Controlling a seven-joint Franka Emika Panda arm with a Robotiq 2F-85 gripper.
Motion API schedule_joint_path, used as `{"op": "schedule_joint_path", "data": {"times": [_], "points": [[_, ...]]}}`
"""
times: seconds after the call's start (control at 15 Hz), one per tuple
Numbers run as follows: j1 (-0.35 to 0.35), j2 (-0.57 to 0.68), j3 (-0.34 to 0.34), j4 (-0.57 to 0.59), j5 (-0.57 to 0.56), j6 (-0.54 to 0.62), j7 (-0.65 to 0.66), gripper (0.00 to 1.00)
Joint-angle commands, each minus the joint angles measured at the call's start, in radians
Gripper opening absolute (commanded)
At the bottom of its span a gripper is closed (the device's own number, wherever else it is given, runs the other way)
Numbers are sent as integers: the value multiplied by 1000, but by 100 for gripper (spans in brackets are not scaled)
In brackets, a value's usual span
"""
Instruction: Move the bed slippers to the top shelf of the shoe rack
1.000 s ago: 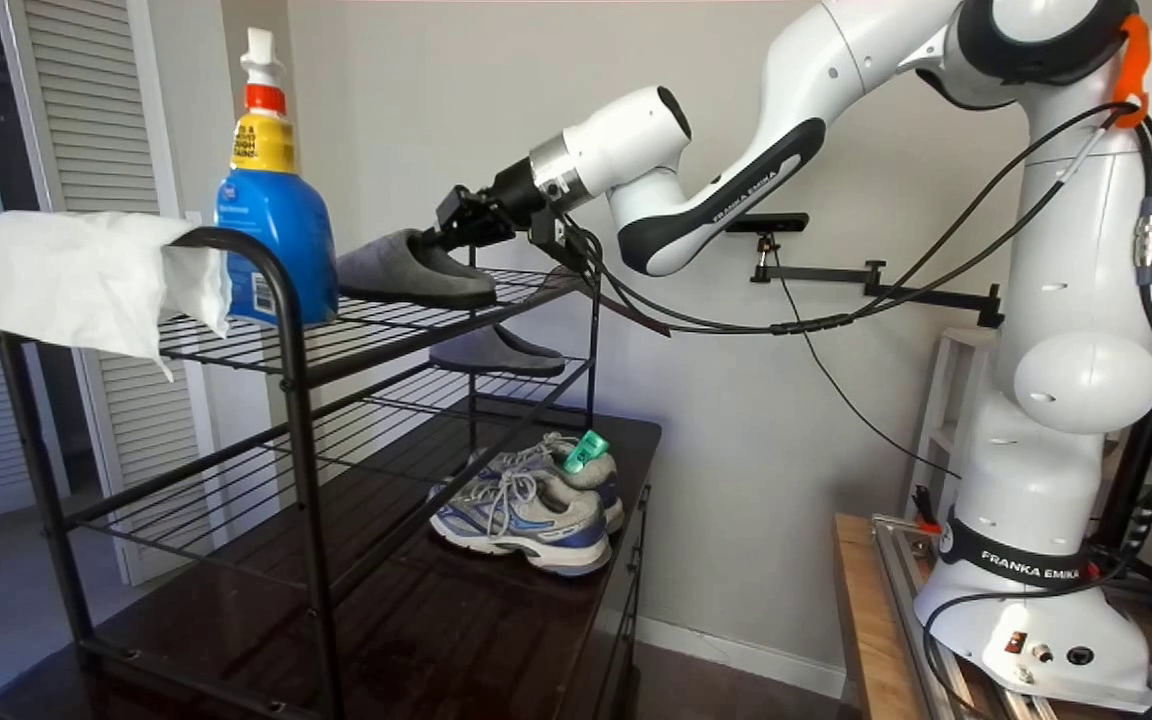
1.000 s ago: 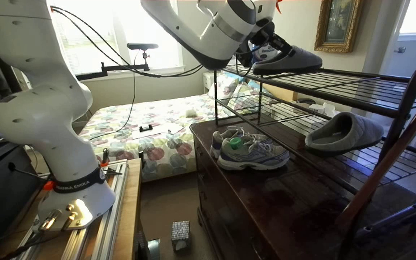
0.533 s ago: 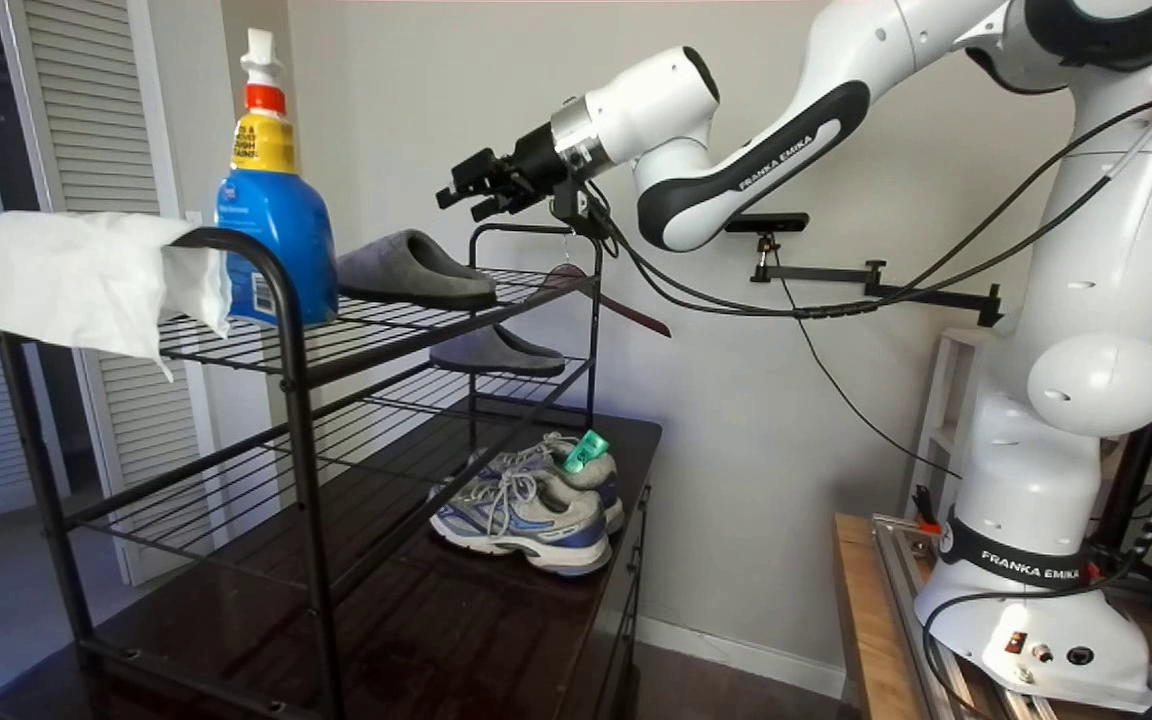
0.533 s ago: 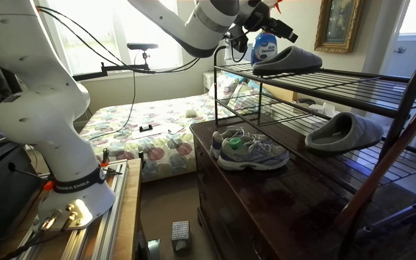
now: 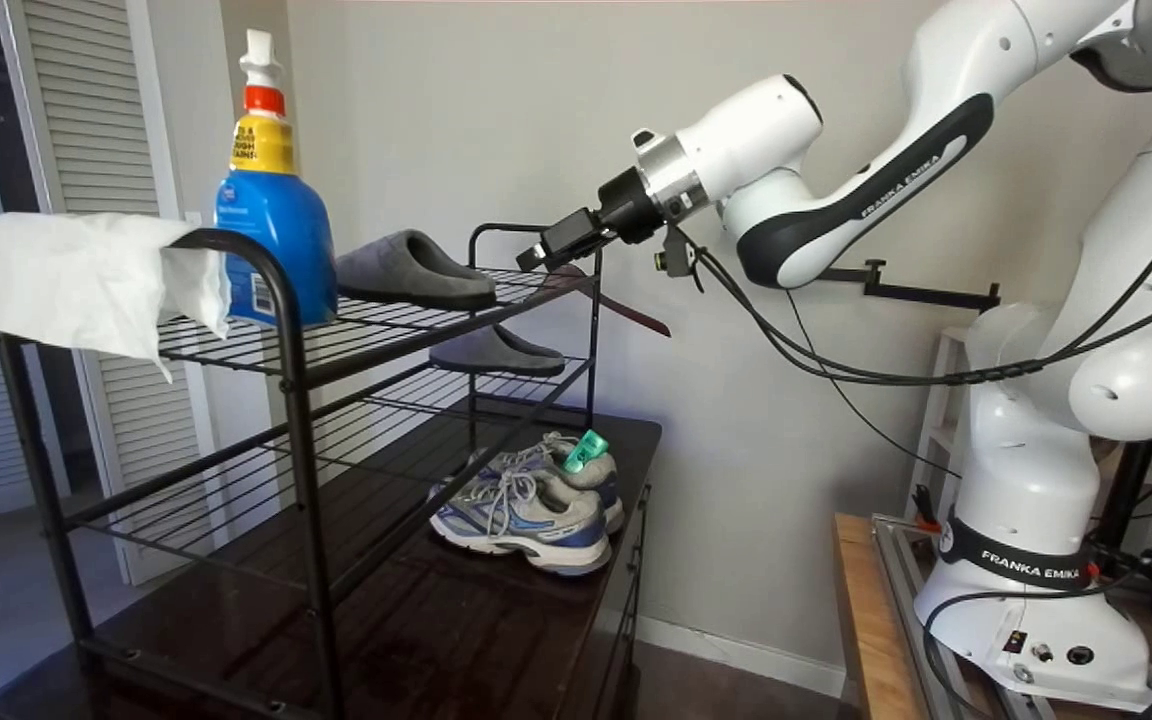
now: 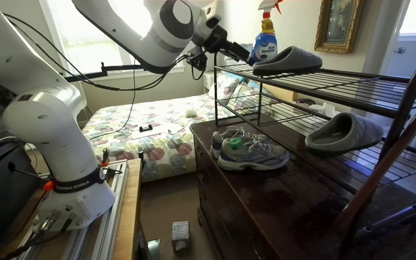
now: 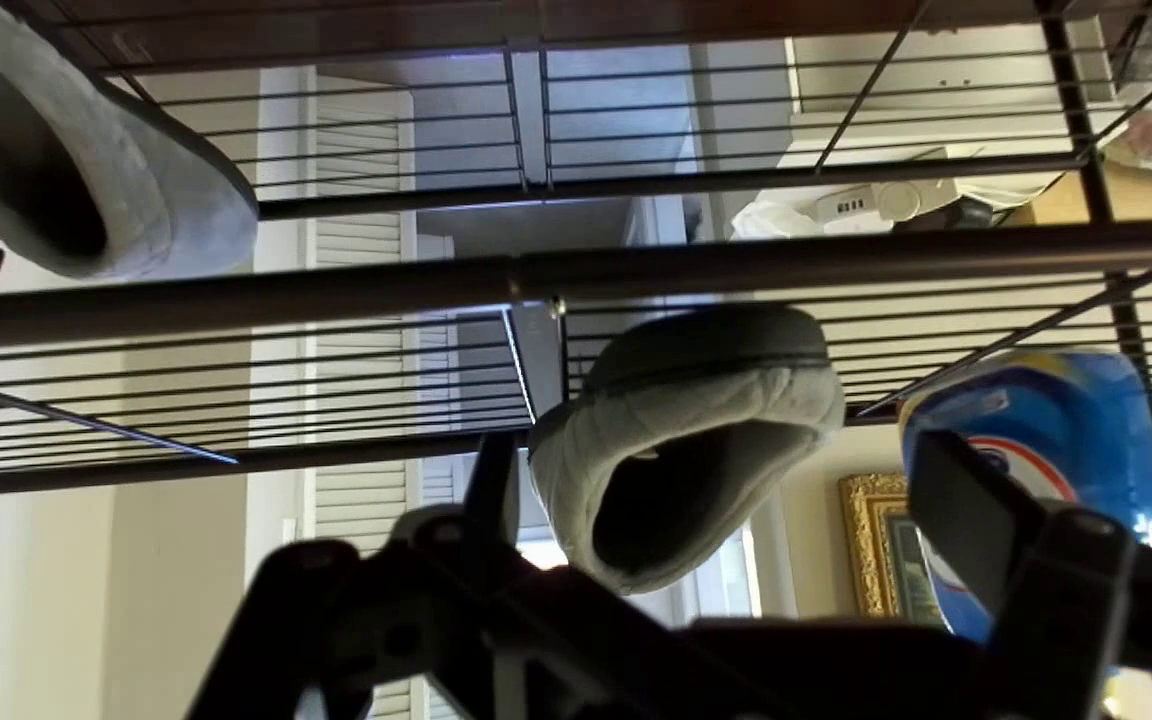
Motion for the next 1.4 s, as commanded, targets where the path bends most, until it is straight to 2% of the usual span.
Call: {"op": "schedule_joint_path", "data": {"times": [0.0, 0.07, 0.13, 0.2, 0.27, 0.53, 0.73, 0.8, 0.87, 1.0, 1.13, 1.33], "points": [[115, -201, -155, -116, -31, -138, -106, 100], [104, -232, -164, -113, -35, -189, -138, 100], [-16, -248, -63, -127, 119, -202, -291, 100], [12, -265, -126, -87, -28, -262, -199, 100], [-57, -275, -88, -72, -40, -278, -213, 100], [-89, -271, -94, -57, -41, -386, -263, 100], [-35, -239, -137, -54, 22, -493, -362, 100], [-110, -214, -75, -62, 138, -465, -464, 100], [-79, -191, -113, -64, 216, -443, -539, 100], [-73, -150, -129, -56, 359, -431, -682, 100], [14, -122, -204, -55, 523, -447, -824, 100], [44, -87, -223, -42, 757, -472, -1043, 100]]}}
